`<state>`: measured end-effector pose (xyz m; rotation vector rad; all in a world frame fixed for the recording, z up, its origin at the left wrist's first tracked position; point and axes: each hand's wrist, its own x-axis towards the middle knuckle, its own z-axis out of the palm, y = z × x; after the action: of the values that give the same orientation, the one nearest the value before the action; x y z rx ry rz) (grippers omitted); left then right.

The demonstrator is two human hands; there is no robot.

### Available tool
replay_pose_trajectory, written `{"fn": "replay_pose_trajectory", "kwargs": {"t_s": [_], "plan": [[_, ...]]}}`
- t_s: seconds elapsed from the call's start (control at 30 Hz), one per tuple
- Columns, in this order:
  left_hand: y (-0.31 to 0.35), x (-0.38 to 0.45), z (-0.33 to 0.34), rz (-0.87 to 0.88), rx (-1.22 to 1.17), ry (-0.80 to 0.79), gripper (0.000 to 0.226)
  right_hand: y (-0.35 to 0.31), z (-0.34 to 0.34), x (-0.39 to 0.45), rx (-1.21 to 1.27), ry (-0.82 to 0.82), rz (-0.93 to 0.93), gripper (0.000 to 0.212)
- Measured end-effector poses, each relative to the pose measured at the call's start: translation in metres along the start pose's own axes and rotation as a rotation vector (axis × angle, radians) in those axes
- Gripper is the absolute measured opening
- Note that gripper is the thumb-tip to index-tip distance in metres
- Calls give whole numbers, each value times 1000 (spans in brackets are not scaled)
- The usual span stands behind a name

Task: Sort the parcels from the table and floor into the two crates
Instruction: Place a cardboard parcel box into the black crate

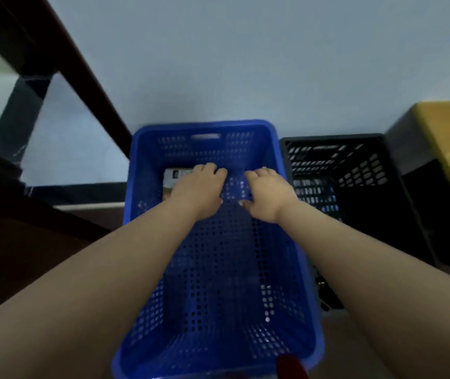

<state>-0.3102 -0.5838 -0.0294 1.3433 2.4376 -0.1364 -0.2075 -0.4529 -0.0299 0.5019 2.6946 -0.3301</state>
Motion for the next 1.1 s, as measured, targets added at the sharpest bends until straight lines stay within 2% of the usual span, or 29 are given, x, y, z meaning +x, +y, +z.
{"fn": "replay_pose_trajectory", "kwargs": {"t_s": [0.17,0.3,0.57,0.73,0.87,1.1], "plan": [[57,-1,-73,160,96,82,62,40,-58,-76,11,136,180,66],[117,-1,-129,342,140,186,52,75,-97,-143,38,255,341,67],[258,-12,-195,608,210,313,60,153,-132,-274,74,397,603,66],[349,-18,-217,691,241,360,62,211,-137,-344,63,455,691,70],[434,-18,-226,711,225,389,70,269,-138,-401,78,498,716,70],[571,-12,-222,727,182,400,68,385,-136,-493,59,525,802,72]]}}
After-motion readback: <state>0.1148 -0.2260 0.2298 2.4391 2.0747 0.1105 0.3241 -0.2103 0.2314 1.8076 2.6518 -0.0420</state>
